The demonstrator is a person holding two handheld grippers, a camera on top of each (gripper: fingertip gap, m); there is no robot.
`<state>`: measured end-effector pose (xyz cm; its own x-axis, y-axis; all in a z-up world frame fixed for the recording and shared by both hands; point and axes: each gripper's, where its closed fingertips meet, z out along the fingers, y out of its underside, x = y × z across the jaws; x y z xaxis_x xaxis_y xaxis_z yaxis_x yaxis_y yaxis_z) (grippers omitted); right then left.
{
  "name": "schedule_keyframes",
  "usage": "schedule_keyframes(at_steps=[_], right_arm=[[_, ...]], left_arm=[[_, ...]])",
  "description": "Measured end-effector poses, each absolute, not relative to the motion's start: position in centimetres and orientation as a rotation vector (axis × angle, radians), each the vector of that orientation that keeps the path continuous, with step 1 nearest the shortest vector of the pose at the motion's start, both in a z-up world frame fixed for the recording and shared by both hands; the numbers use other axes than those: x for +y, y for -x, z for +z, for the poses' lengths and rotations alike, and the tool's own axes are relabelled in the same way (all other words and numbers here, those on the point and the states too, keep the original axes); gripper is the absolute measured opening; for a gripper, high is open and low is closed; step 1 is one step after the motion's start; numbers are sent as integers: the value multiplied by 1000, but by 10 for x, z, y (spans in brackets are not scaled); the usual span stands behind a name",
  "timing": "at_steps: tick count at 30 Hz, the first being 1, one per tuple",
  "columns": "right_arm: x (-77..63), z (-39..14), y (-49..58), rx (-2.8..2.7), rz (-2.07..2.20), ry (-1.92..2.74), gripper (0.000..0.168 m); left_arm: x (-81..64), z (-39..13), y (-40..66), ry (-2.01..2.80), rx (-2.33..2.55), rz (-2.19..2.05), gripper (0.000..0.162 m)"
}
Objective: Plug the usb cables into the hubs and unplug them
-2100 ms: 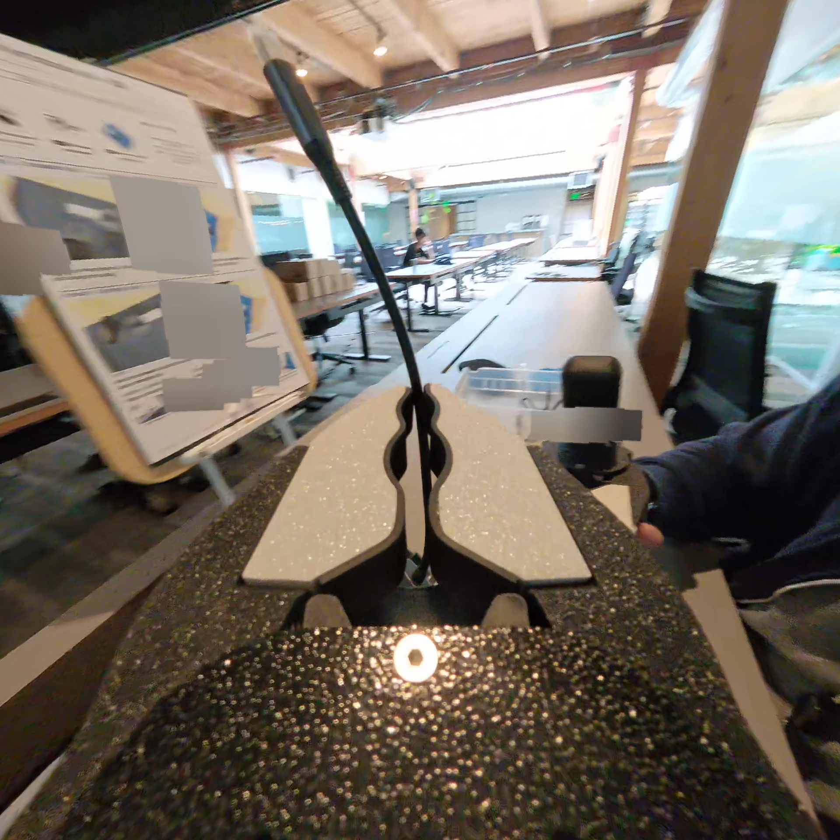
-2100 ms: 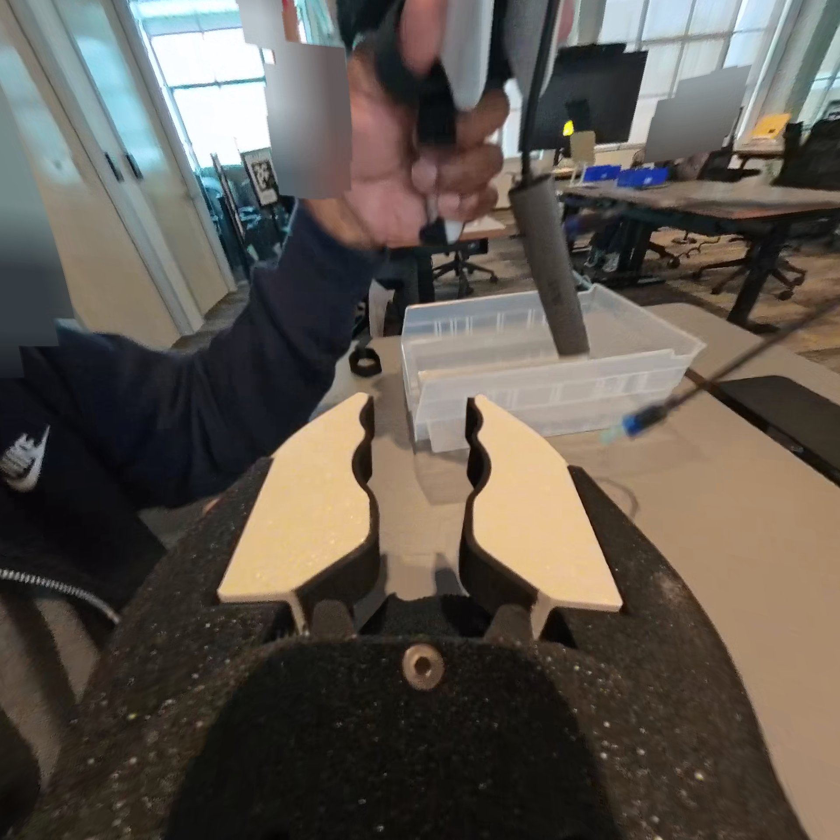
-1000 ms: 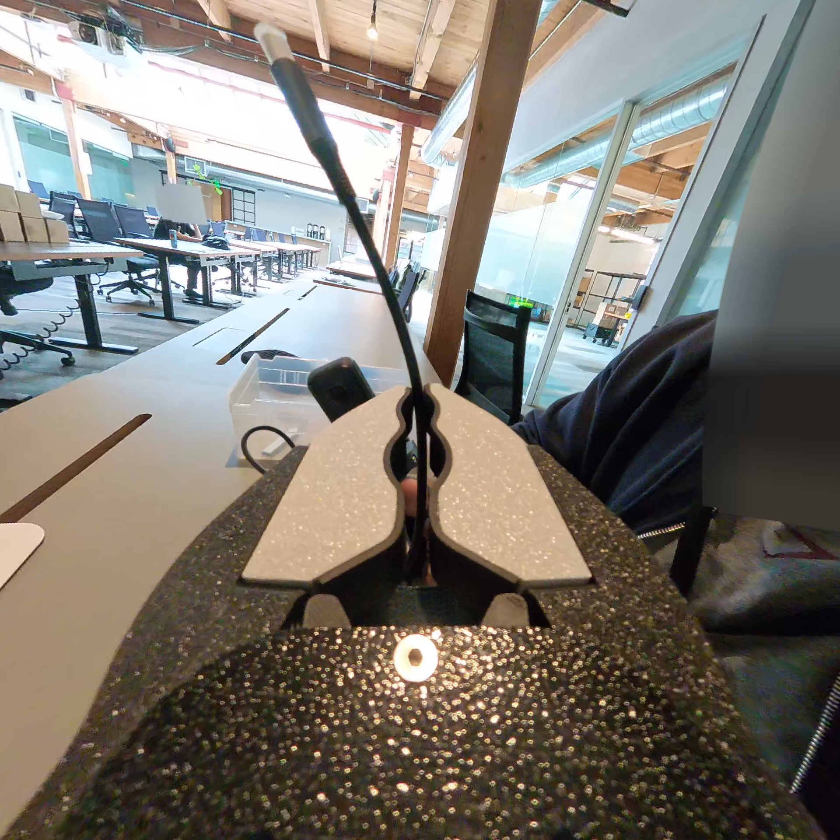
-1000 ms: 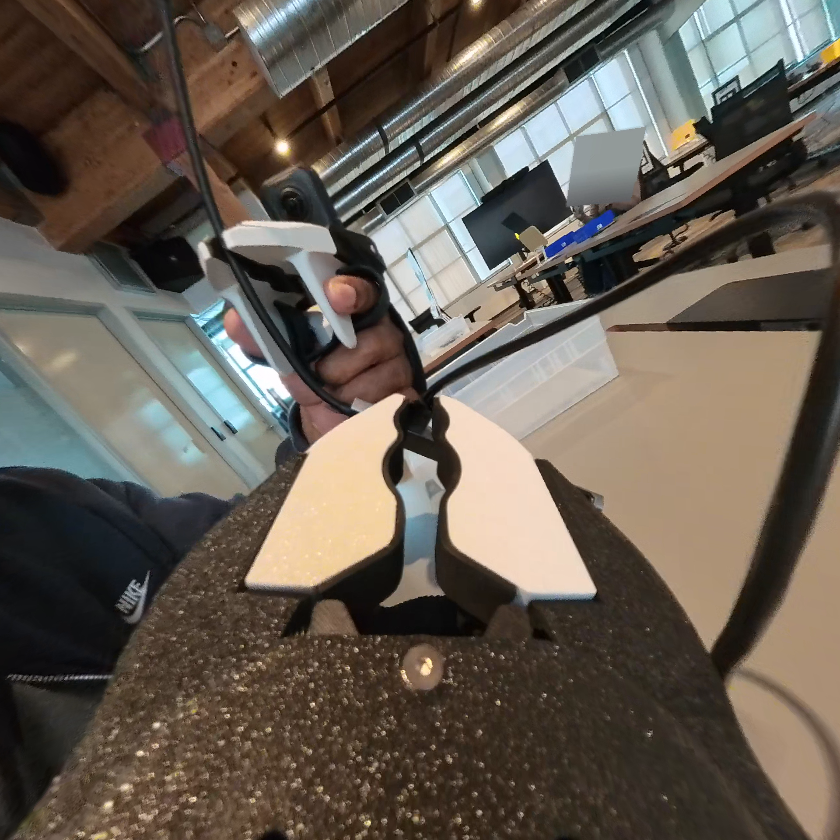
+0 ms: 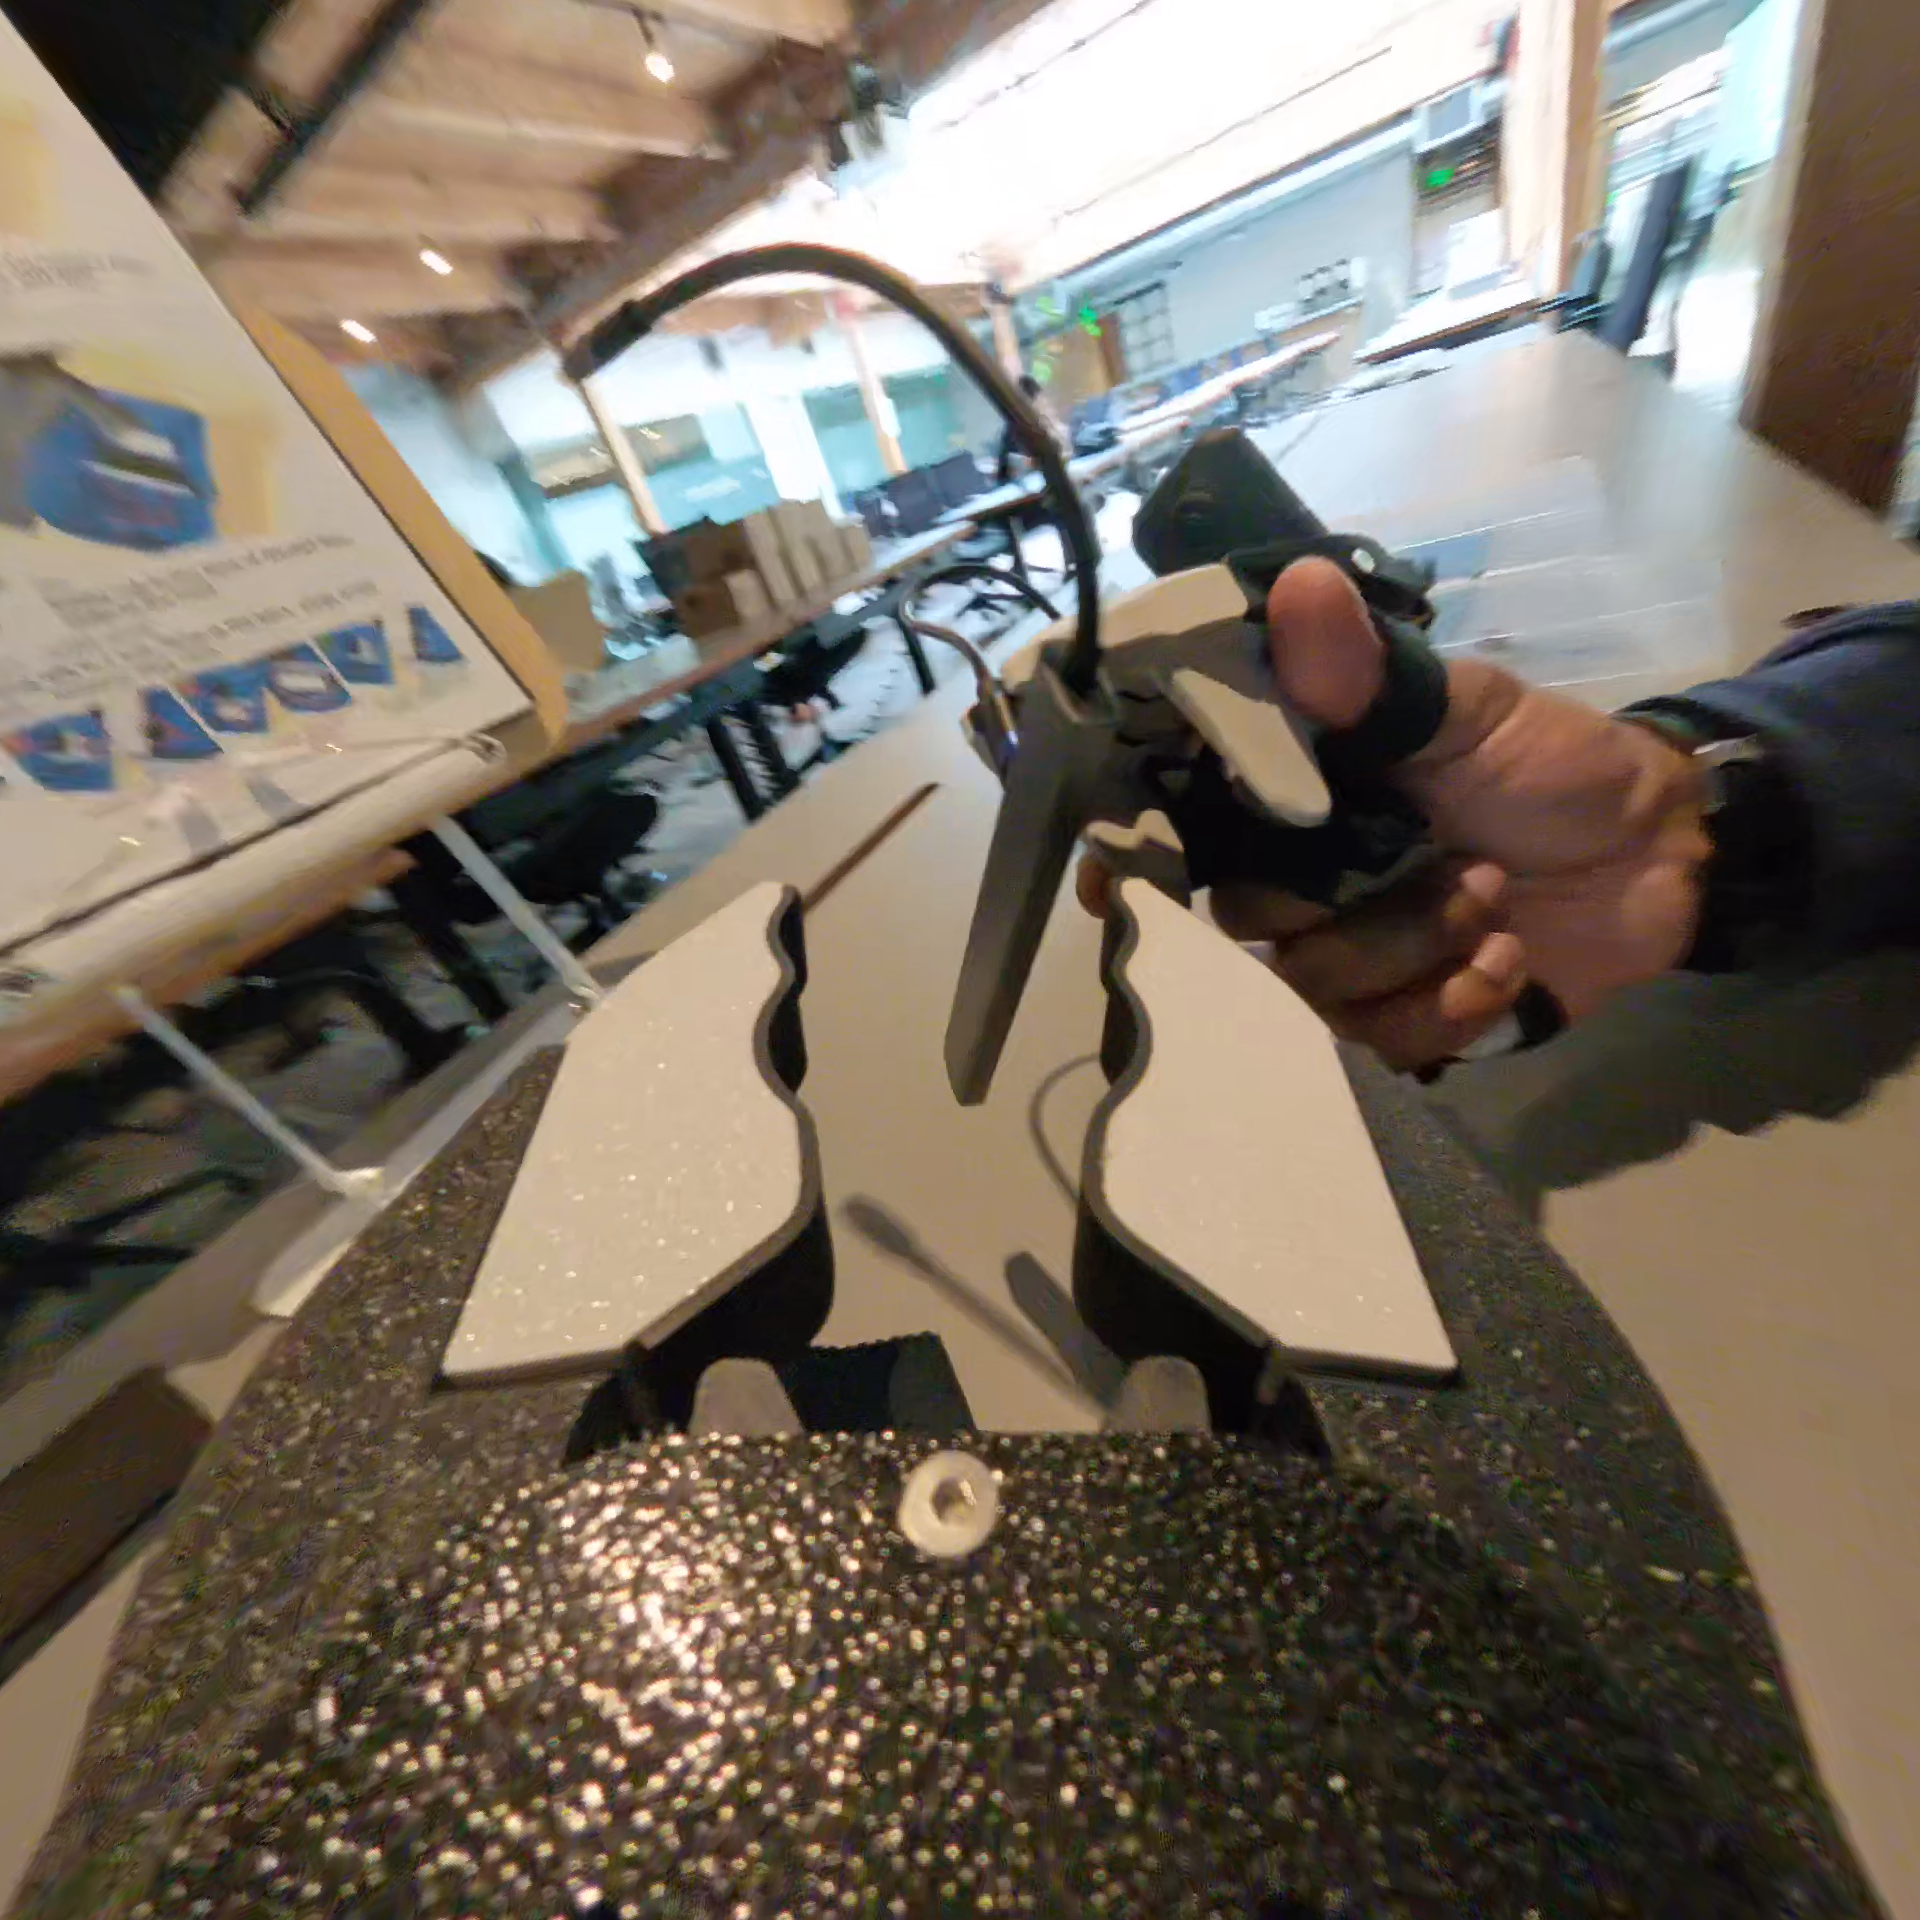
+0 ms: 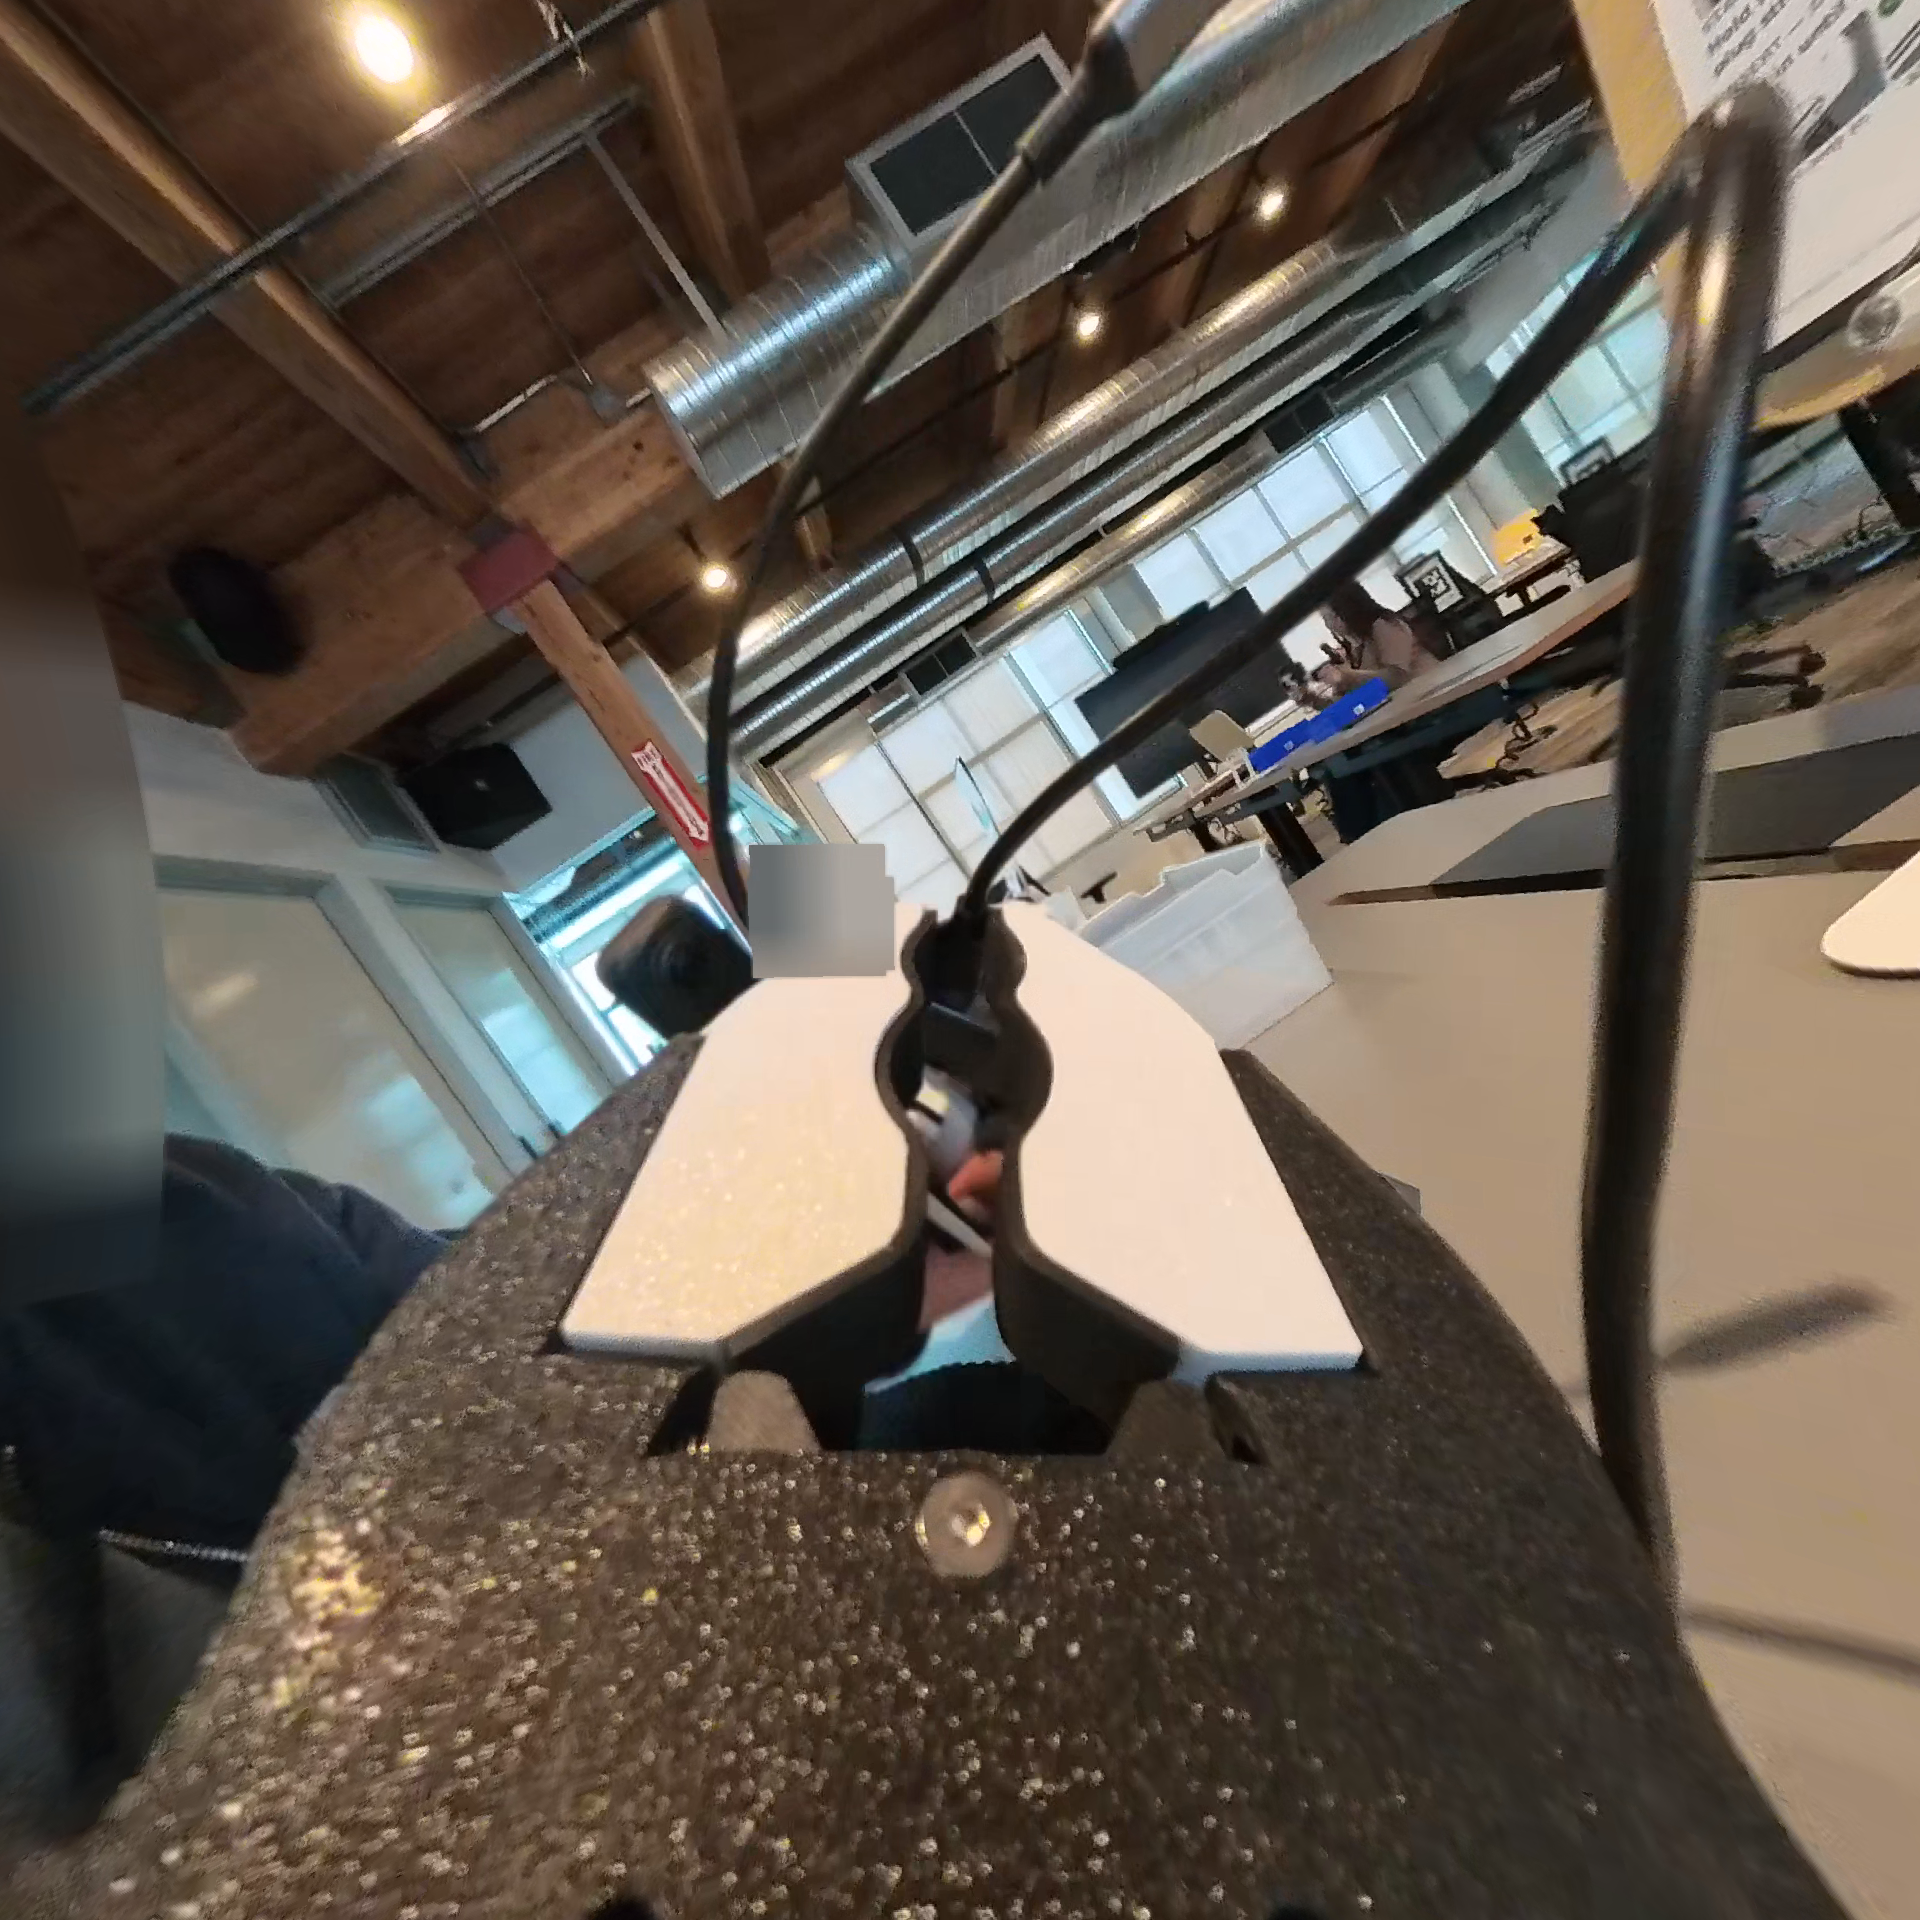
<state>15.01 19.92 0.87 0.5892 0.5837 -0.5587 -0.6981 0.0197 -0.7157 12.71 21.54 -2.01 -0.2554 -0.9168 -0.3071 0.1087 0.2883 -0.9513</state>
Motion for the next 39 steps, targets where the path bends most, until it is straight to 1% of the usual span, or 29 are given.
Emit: schedule_keyframes(at_steps=[6, 8, 9, 11, 12, 20, 24, 27, 30, 35, 39], right_arm=[[196, 13, -144, 185, 1063, 1122, 8], [196, 14, -139, 189, 1087, 1112, 8], [196, 13, -137, 190, 1098, 1108, 8], [196, 12, -133, 192, 1119, 1108, 8], [196, 11, -132, 194, 1121, 1112, 8], [200, 4, -133, 207, 1092, 1145, 8], [205, -4, -135, 172, 967, 1245, 9], [209, -11, -131, 134, 902, 1337, 25], [208, -13, -115, 48, 905, 1395, 31], [204, -22, -87, -116, 831, 1502, 33], [189, -17, -59, -297, 802, 1542, 32]], left_arm=[[204, -36, -137, 718, 1423, -953, 50], [207, -40, -139, 766, 1408, -970, 43], [207, -43, -140, 786, 1410, -997, 36], [209, -48, -139, 823, 1412, -1043, 12], [209, -50, -139, 827, 1420, -1071, 10], [208, -56, -135, 895, 1455, -1202, 10], [210, -57, -131, 984, 1455, -1296, 10], [215, -52, -126, 1079, 1397, -1462, 10], [223, -48, -122, 1138, 1335, -1590, 10], [241, -40, -116, 1219, 1201, -1833, 10], [251, -38, -113, 1246, 1137, -1925, 10]])
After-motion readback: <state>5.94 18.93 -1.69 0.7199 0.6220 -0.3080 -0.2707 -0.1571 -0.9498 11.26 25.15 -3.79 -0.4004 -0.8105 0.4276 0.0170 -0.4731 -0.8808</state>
